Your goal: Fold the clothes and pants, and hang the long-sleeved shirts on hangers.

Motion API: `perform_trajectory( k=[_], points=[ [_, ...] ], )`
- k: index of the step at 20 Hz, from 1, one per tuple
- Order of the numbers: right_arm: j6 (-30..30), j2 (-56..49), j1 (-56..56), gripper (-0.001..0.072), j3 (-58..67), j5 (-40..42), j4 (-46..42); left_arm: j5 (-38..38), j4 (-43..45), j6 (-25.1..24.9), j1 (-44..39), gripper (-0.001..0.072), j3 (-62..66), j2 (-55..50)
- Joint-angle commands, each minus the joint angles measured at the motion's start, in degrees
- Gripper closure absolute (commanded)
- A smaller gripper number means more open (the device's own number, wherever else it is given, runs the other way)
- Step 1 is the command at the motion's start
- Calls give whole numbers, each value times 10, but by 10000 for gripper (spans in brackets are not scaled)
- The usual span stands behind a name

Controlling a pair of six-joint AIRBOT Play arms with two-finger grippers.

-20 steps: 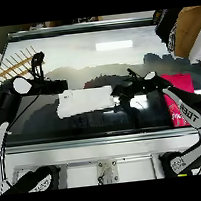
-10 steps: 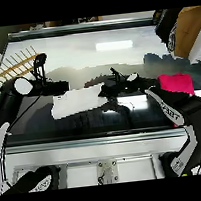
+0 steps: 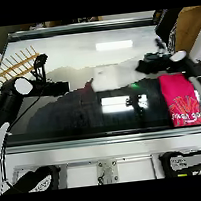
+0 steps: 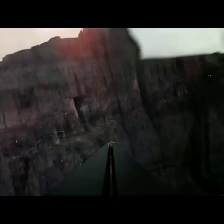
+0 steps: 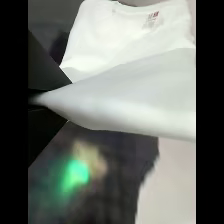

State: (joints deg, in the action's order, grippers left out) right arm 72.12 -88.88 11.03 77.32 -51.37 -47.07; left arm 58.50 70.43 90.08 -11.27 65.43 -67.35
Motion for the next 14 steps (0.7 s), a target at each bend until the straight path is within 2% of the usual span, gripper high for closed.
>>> perform_trajectory(
  k=[1, 6, 10, 14],
  points=[
    [63, 59, 139, 699, 1, 9, -56, 0, 0, -1, 0, 695, 0, 0],
    [133, 120, 241, 699, 0, 14, -64, 0, 0, -1, 0, 695, 0, 0],
    [251, 167, 238, 700, 0, -14, -188, 1, 0, -1, 0, 695, 0, 0],
    [302, 206, 211, 700, -1, -72, -270, 6, 0, -1, 0, 695, 0, 0]
  ],
)
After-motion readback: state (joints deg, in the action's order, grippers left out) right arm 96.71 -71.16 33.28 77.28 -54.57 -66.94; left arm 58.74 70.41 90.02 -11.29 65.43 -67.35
